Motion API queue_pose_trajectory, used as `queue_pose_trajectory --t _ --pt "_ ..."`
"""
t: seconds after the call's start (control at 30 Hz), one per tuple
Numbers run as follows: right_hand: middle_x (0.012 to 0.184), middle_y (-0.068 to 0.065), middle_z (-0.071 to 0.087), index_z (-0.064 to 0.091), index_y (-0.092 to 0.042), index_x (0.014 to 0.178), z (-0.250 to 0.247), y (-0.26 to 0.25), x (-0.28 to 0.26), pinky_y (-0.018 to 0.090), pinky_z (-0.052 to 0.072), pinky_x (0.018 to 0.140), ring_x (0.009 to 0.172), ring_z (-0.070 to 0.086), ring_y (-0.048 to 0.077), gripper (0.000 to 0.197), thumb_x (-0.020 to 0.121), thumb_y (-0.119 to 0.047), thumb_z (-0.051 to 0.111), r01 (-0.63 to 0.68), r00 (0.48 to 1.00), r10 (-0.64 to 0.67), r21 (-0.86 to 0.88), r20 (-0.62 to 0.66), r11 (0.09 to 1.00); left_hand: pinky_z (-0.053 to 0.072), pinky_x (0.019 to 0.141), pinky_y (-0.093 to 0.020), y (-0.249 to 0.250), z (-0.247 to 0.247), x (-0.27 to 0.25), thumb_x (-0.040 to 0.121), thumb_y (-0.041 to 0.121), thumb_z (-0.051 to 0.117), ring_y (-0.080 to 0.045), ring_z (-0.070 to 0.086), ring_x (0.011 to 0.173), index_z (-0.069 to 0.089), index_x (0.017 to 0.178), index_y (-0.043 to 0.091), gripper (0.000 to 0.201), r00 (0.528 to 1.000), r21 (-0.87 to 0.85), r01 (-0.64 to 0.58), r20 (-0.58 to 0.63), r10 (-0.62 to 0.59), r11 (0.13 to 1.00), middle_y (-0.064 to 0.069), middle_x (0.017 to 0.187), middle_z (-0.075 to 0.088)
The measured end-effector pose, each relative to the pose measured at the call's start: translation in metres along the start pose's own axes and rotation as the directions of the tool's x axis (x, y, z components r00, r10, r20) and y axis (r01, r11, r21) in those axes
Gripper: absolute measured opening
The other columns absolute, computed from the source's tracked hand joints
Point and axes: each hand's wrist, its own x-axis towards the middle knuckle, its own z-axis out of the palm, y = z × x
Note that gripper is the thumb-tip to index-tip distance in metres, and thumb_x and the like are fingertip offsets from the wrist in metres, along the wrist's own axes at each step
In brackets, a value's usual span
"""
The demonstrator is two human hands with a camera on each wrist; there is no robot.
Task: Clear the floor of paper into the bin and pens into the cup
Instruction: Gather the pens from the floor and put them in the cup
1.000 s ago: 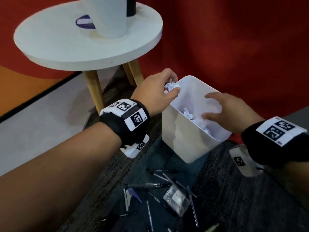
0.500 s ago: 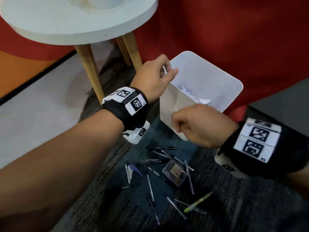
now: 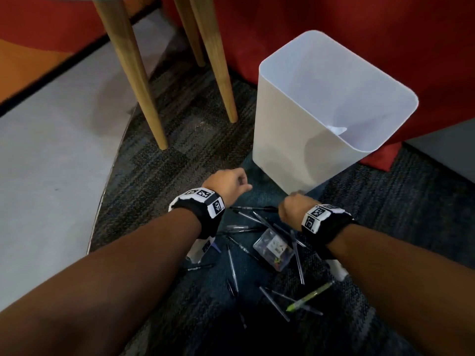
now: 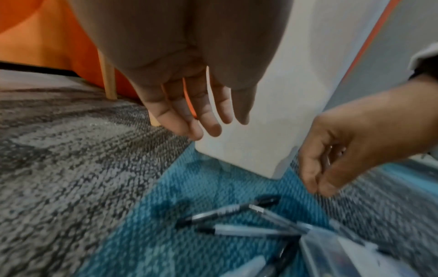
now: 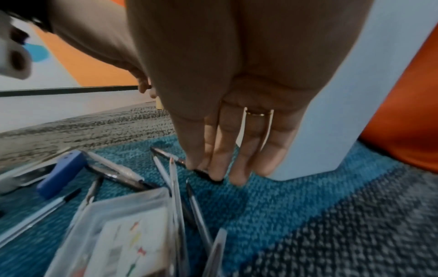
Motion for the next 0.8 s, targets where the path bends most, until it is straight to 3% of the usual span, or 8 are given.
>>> queue_pose_trajectory --t 0.13,0.3,0.53,0.8 --pt "0.112 0.014 0.064 0.062 -0.010 0.109 0.029 0.003 0.019 0.039 0.052 0.080 0.099 0.063 0.034 0.028 0.089 -0.030 0.062 -0.086 0.996 0.088 0.093 -0.018 0.992 0.045 0.087 -0.034 -0.016 0.034 0.020 0.095 0.027 0.058 -0.025 0.057 0.103 0.057 0.116 0.018 0.023 0.991 0.110 -0.045 0.129 0.030 0.993 -0.006 0.111 0.062" --pt "0.117 0.013 0.062 0.052 -0.010 0.121 0.054 0.013 0.019 0.036 0.047 0.073 0.104 0.062 0.033 0.047 0.086 -0.038 0.068 -0.209 0.972 0.224 0.170 -0.075 0.963 0.043 0.098 -0.039 -0.027 0.076 0.032 0.094 0.023 0.059 -0.027 0.050 0.118 0.055 0.126 0.022 0.033 0.976 0.185 -0.059 0.216 0.018 0.981 -0.007 0.124 0.054" --pt "0.120 0.015 0.058 0.055 -0.007 0.116 0.078 0.025 0.010 0.035 0.049 0.081 0.108 0.060 0.034 0.032 0.090 -0.024 0.063 -0.274 0.960 0.260 0.147 0.107 0.950 0.042 0.095 -0.036 -0.035 0.089 0.037 0.093 0.017 0.059 -0.027 0.045 0.118 0.059 0.123 0.021 0.031 0.968 0.199 -0.084 0.247 0.033 0.976 -0.007 0.120 0.053" --pt "0.119 0.019 0.058 0.054 -0.003 0.113 0.081 0.023 0.017 0.035 0.048 0.080 0.107 0.060 0.035 0.020 0.095 -0.012 0.051 -0.271 0.963 0.268 0.177 0.040 0.946 0.042 0.088 -0.034 -0.040 0.090 0.025 0.091 0.015 0.060 -0.026 0.051 0.115 0.057 0.122 0.019 0.032 0.951 0.238 -0.114 0.306 0.037 0.965 -0.006 0.120 0.055"
